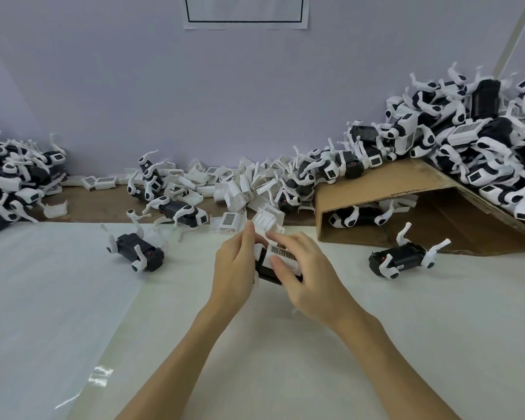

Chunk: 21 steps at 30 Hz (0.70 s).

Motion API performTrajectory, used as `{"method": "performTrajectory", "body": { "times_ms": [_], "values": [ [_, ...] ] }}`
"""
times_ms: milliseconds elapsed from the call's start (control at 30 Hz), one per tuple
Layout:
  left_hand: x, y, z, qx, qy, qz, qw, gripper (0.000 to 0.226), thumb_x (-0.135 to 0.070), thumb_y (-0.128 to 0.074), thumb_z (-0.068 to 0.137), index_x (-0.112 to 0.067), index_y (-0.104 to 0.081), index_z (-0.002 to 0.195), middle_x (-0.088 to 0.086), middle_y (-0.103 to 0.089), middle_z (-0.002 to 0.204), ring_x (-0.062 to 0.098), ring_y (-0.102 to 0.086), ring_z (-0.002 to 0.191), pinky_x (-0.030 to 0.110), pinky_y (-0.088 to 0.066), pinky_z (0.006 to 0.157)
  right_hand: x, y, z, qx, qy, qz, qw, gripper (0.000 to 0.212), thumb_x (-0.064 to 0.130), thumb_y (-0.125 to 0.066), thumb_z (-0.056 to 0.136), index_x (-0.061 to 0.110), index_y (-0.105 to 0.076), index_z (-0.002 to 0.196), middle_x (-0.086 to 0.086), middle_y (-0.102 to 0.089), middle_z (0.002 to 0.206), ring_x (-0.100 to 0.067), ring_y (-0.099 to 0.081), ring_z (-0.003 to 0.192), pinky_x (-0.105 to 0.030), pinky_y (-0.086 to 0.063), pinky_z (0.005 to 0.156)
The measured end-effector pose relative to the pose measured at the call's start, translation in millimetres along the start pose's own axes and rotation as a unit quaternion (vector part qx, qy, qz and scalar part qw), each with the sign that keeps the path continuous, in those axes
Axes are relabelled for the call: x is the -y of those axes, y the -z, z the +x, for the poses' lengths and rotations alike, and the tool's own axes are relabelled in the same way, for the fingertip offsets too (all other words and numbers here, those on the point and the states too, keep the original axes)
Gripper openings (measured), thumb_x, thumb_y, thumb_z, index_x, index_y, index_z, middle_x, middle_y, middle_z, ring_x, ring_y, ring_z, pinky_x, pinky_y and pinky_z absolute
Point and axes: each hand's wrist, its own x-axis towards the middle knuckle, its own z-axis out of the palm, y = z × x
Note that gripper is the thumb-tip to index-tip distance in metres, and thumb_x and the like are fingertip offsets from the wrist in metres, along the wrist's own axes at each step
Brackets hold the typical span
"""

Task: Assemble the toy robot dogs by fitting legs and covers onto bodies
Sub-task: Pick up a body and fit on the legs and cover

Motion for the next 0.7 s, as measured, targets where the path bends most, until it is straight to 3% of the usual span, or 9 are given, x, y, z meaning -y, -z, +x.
{"method": "performTrajectory", "body": {
  "times_ms": [100, 233, 367, 467, 533, 600, 700],
  "values": [
    [2, 2, 2, 0.0, 0.017, 0.006, 1.0, 0.06, -0.05, -0.036, 0.115, -0.021, -0.08, 0.085, 0.004, -0.077, 0.08, 0.026, -0.071, 0.078, 0.046, -0.052, 0.076, 0, 0, 0, -0.005, 0.057, -0.047, 0.997, 0.043, 0.033, -0.056, 0.106, 0.032, -0.056, 0.148, 0.013, -0.057, 0.123, -0.006, -0.054, 0.122, -0.03, -0.045, 0.105],
    [2, 2, 2, -0.026, 0.041, 0.0, 0.999, 0.06, -0.051, -0.037, 0.114, -0.023, -0.076, 0.078, -0.007, -0.072, 0.068, 0.011, -0.067, 0.069, 0.037, -0.047, 0.069, 0, -2, -1, 0.018, 0.101, -0.179, 0.979, 0.063, 0.044, -0.063, 0.097, 0.026, -0.048, 0.155, 0.011, -0.056, 0.126, -0.012, -0.054, 0.115, -0.034, -0.045, 0.099],
    [4, 3, 4, -0.041, 0.04, -0.008, 0.998, 0.064, -0.053, -0.036, 0.114, -0.025, -0.076, 0.074, -0.008, -0.066, 0.058, 0.021, -0.064, 0.066, 0.037, -0.043, 0.067, 3, -9, 0, 0.019, 0.091, -0.211, 0.973, 0.07, 0.03, -0.077, 0.091, 0.025, -0.047, 0.155, 0.008, -0.057, 0.135, -0.018, -0.055, 0.12, -0.037, -0.047, 0.099],
    [3, 2, 4, -0.046, 0.041, 0.0, 0.998, 0.064, -0.055, -0.035, 0.113, -0.025, -0.076, 0.074, -0.01, -0.06, 0.051, 0.02, -0.058, 0.06, 0.039, -0.041, 0.063, 6, -11, -1, -0.004, 0.092, -0.216, 0.972, 0.07, 0.023, -0.08, 0.089, 0.025, -0.05, 0.152, 0.008, -0.06, 0.134, -0.019, -0.057, 0.117, -0.038, -0.049, 0.096],
    [3, 2, 4, -0.043, 0.045, -0.006, 0.998, 0.067, -0.056, -0.035, 0.113, -0.011, -0.074, 0.082, -0.005, -0.063, 0.06, 0.027, -0.061, 0.066, 0.048, -0.05, 0.07, 8, -13, -2, -0.007, 0.095, -0.235, 0.967, 0.072, 0.019, -0.08, 0.088, 0.026, -0.05, 0.153, 0.009, -0.059, 0.134, -0.018, -0.057, 0.116, -0.037, -0.048, 0.096],
    [2, 3, 5, -0.042, 0.055, -0.011, 0.998, 0.069, -0.055, -0.035, 0.113, -0.004, -0.073, 0.087, 0.009, -0.067, 0.072, 0.041, -0.067, 0.08, 0.061, -0.055, 0.086, 9, -15, -2, -0.006, 0.093, -0.251, 0.964, 0.074, 0.016, -0.078, 0.088, 0.028, -0.048, 0.155, 0.009, -0.058, 0.133, -0.017, -0.055, 0.117, -0.035, -0.046, 0.097],
    [1, 4, 3, -0.044, 0.053, -0.019, 0.997, 0.066, -0.057, -0.035, 0.112, -0.025, -0.077, 0.073, 0.006, -0.075, 0.077, 0.037, -0.072, 0.089, 0.062, -0.056, 0.093, 12, -18, -2, -0.008, 0.086, -0.27, 0.959, 0.074, 0.017, -0.077, 0.088, 0.028, -0.047, 0.155, 0.01, -0.059, 0.132, -0.016, -0.055, 0.117, -0.032, -0.045, 0.097]
  ]
}}
